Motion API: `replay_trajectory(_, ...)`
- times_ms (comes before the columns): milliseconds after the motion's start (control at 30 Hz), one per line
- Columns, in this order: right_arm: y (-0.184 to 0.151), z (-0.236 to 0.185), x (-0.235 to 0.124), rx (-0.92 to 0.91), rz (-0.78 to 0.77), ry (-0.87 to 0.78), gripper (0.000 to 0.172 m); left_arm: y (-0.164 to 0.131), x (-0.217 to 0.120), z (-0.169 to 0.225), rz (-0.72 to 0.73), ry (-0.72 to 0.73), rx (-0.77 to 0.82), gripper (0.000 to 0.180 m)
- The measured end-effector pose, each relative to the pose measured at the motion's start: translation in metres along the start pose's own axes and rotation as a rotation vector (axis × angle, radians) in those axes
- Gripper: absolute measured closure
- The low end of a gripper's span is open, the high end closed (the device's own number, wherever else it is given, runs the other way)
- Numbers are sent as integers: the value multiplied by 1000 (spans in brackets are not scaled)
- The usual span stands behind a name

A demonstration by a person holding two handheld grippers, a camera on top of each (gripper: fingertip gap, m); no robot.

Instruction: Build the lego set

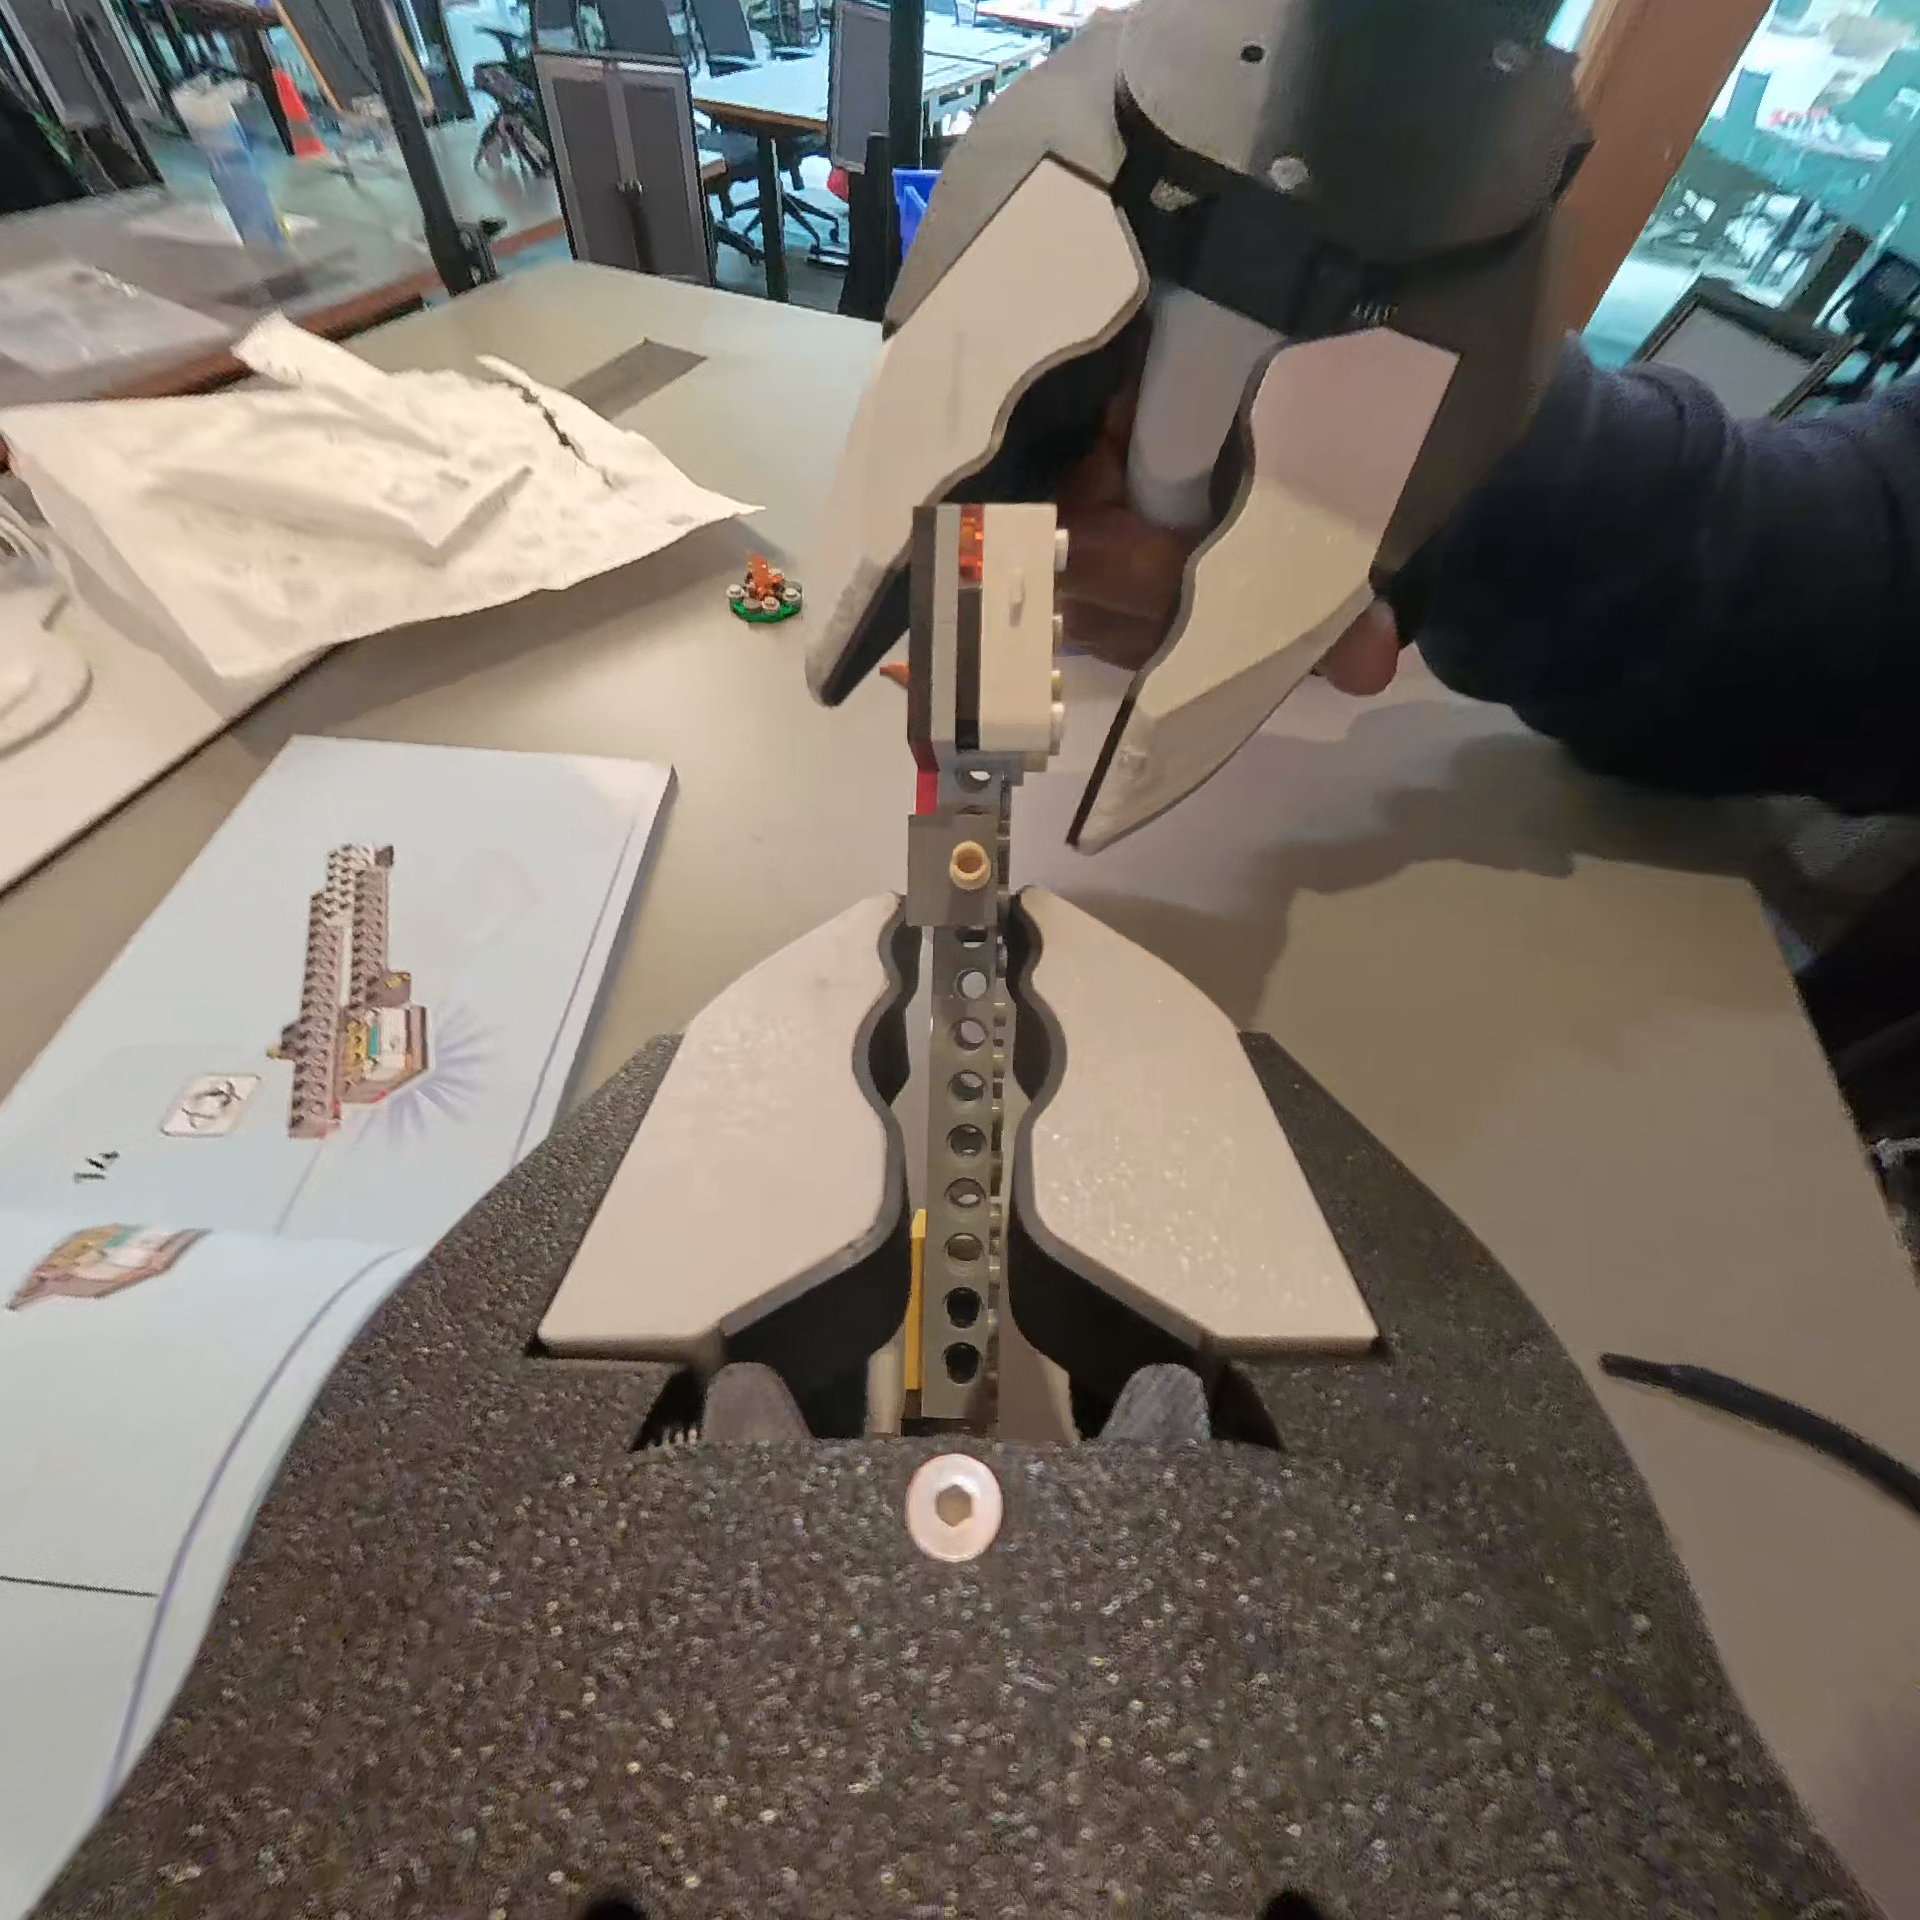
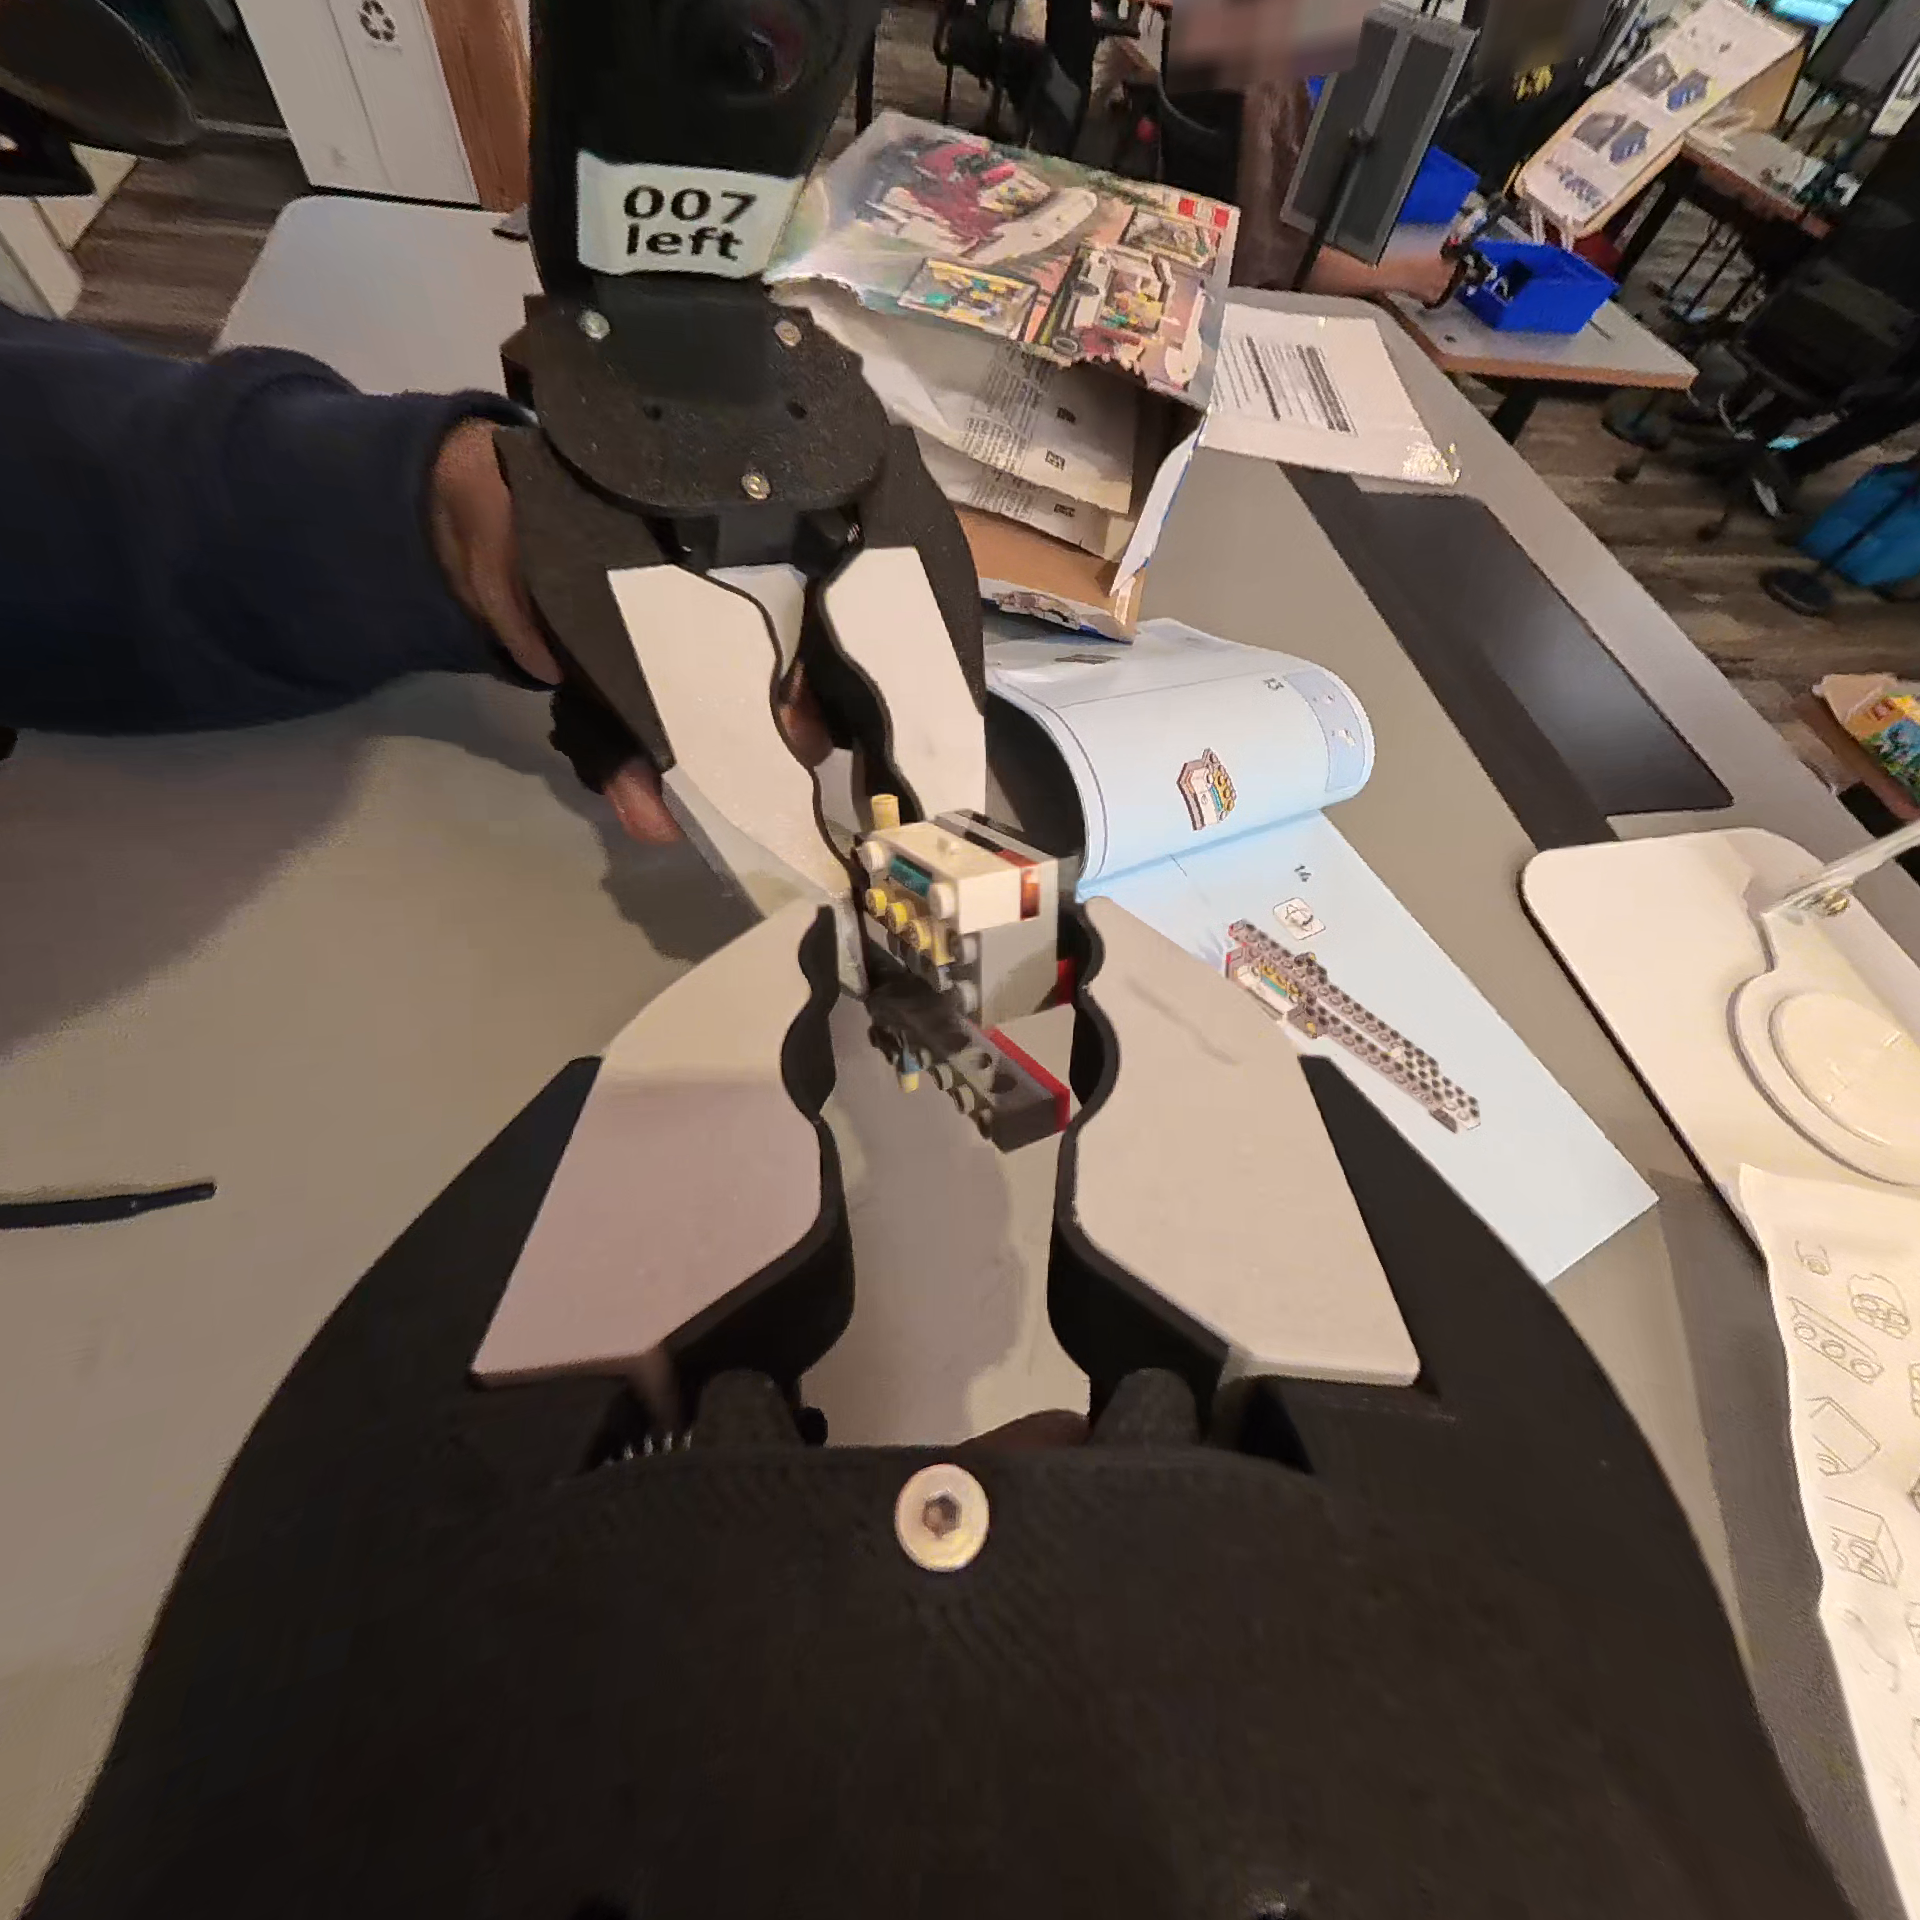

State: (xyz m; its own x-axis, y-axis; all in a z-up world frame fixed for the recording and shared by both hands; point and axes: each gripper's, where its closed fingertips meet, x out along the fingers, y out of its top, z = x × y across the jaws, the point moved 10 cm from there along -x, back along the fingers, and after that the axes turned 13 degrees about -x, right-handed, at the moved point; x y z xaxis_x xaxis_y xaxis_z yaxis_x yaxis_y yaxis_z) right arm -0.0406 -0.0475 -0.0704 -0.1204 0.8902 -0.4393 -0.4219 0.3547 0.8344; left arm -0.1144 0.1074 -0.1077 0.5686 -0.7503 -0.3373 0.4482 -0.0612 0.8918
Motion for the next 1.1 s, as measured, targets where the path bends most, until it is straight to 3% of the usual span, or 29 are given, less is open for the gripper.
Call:
replay_trajectory(167, 0, 20, 2, 168, -30, 46, 132, -2, -3, -14, 59, -114, -294, 165)
replay_trajectory(300, -4, 34, 4, 300, 3, 116, 132, -6, -6, -26, 99, -143, -399, 165)
replay_trajectory(567, -15, 39, 18, 482, 102, 179, 132, -12, -5, -35, 141, -200, -468, 165)
replay_trajectory(733, -17, 39, 21, 504, 100, 171, 142, -13, -2, -34, 150, -222, -480, 165)
replay_trajectory(1100, -20, 37, 19, 523, 154, 198, 145, -13, -2, -33, 160, -250, -478, 165)
